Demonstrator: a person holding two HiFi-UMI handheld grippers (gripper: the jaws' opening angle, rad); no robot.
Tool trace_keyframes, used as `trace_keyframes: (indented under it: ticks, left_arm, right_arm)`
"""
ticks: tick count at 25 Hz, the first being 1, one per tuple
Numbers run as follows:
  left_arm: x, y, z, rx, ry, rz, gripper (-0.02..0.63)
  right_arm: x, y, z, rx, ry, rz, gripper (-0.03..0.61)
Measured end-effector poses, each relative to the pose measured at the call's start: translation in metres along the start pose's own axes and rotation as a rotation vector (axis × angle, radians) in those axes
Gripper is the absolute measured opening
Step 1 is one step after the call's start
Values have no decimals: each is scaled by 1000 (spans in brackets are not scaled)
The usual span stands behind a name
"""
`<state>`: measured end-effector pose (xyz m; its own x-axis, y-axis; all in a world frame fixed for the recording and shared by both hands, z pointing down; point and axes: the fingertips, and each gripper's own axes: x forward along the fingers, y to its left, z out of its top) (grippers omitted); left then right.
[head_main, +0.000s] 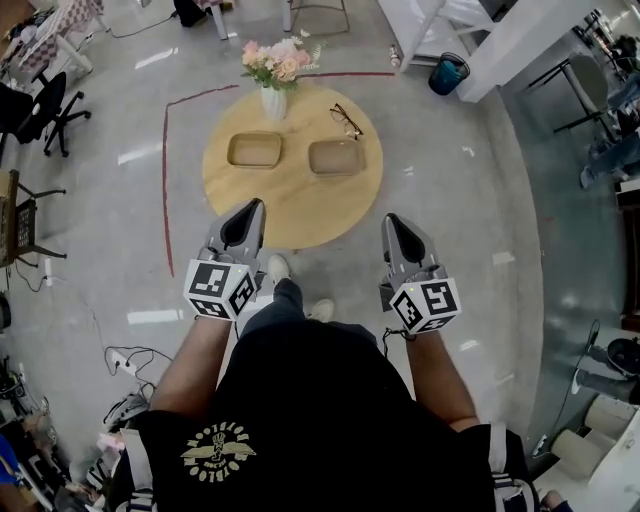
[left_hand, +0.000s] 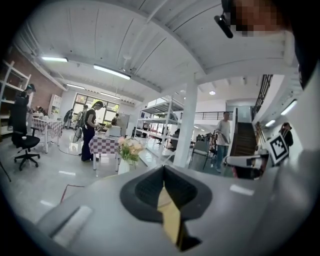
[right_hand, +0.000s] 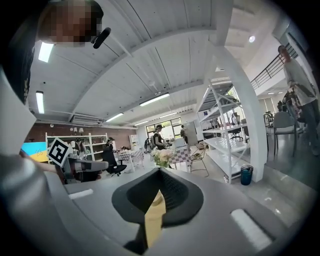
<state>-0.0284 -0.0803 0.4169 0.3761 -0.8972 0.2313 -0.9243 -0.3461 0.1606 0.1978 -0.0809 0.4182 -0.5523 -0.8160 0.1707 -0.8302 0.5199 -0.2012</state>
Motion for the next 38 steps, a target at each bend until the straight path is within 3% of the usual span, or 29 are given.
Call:
trace_keyframes:
  ticks: [17,38]
  left_arm:
    - [46,84,12,-9,44,39,3]
    - [113,141,26,-14,60,-44,3]
  right_arm:
    - [103,6,12,19,8,28,2]
    - [191,-12,35,-14,17,-60,0]
